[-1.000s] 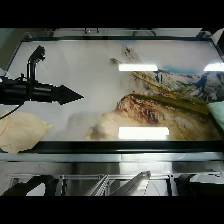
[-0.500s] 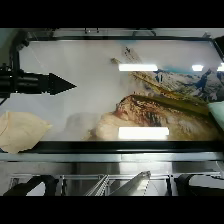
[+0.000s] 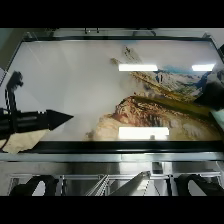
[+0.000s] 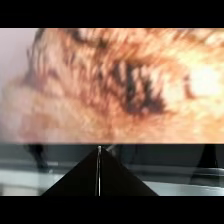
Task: Fold the shirts.
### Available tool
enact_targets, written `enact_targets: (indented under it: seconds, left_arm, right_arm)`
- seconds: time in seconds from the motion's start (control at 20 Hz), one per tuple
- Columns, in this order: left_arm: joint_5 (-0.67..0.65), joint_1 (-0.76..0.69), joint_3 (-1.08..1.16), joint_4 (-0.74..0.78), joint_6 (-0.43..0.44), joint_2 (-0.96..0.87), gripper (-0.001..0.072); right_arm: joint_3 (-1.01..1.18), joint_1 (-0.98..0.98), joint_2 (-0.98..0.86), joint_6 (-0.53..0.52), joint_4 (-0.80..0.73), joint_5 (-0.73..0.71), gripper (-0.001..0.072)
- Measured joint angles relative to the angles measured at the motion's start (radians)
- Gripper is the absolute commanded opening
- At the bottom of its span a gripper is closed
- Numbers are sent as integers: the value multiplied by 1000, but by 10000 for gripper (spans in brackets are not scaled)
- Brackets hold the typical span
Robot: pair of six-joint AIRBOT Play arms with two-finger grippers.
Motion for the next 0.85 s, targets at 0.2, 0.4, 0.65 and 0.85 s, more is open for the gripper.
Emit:
enact_targets:
  seconds: [0.2, 0.4, 0.65, 0.85]
  left_arm:
    - [-1, 7, -149, 23, -5, 132, 18]
    - [-2, 9, -220, 31, -21, 222, 19]
    - [-3, 9, -243, 34, -30, 286, 17]
    - [-3, 9, -247, 37, -31, 328, 18]
  right_arm:
    - [-345, 184, 200, -11, 35, -174, 19]
    - [-447, 240, 256, -15, 80, -242, 20]
    - [-476, 255, 272, -14, 103, -256, 20]
    - [-481, 257, 275, -14, 110, -257, 20]
